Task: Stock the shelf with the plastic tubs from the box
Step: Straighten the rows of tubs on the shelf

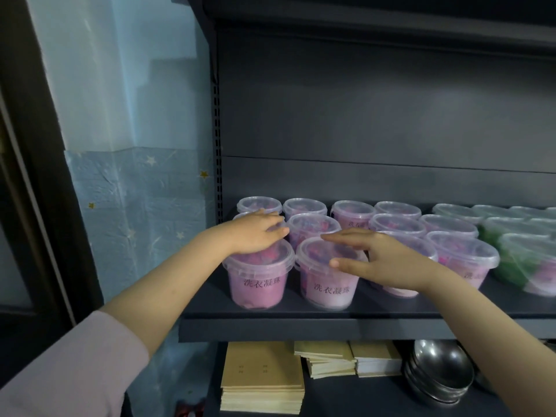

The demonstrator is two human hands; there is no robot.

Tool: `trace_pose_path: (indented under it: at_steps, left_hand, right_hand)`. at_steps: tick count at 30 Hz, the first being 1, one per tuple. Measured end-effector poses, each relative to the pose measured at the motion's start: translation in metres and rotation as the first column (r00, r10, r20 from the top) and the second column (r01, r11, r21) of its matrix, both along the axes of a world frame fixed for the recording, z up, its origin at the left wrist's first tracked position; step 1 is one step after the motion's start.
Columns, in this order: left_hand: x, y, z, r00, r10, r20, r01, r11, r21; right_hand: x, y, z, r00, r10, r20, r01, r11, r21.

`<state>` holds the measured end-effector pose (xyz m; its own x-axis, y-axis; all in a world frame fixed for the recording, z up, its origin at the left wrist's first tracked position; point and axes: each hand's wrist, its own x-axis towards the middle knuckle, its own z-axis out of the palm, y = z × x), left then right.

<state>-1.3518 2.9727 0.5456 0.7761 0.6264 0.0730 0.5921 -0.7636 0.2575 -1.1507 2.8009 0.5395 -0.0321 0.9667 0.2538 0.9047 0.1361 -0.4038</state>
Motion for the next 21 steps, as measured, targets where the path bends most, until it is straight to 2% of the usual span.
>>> trace_pose_path:
  at_steps: [2,4,8,11,13,17,21]
  left_hand:
    - [-0.001,-0.003,0.005,0.993,-0.001,0.114,-0.008,0.997,0.079]
    - [0.005,-0.021,0.010,0.976,-0.076,0.206,0.043,0.986,0.162]
    - [0.035,-0.072,0.004,0.930,-0.218,0.297,0.180,0.972,0.150]
    - [0.063,-0.091,-0.008,0.947,-0.208,0.243,0.175,0.973,0.150]
    - [0.078,-0.095,-0.009,0.967,-0.162,0.196,0.146,0.985,0.094]
    - [0.095,-0.091,-0.011,0.998,0.003,0.058,-0.004,1.000,0.010]
    - [0.100,-0.094,-0.017,0.996,0.086,-0.034,-0.083,0.992,0.097]
  right_hand:
    - [0.011,-0.013,0.007,0.999,-0.031,-0.030,0.033,0.997,0.070]
    - [0.029,-0.027,0.013,0.995,-0.082,-0.051,0.088,0.988,0.126]
    - [0.073,-0.043,0.017,0.984,-0.165,0.073,0.160,0.985,0.064]
    - [0.103,-0.048,0.010,0.969,-0.200,0.143,0.203,0.979,-0.003]
    - [0.118,-0.049,0.004,0.969,-0.187,0.159,0.194,0.980,-0.032]
    - [0.139,-0.046,0.004,0.983,-0.132,0.127,0.141,0.988,-0.066]
    - [0.147,-0.043,0.003,0.988,-0.075,0.132,0.086,0.993,-0.084]
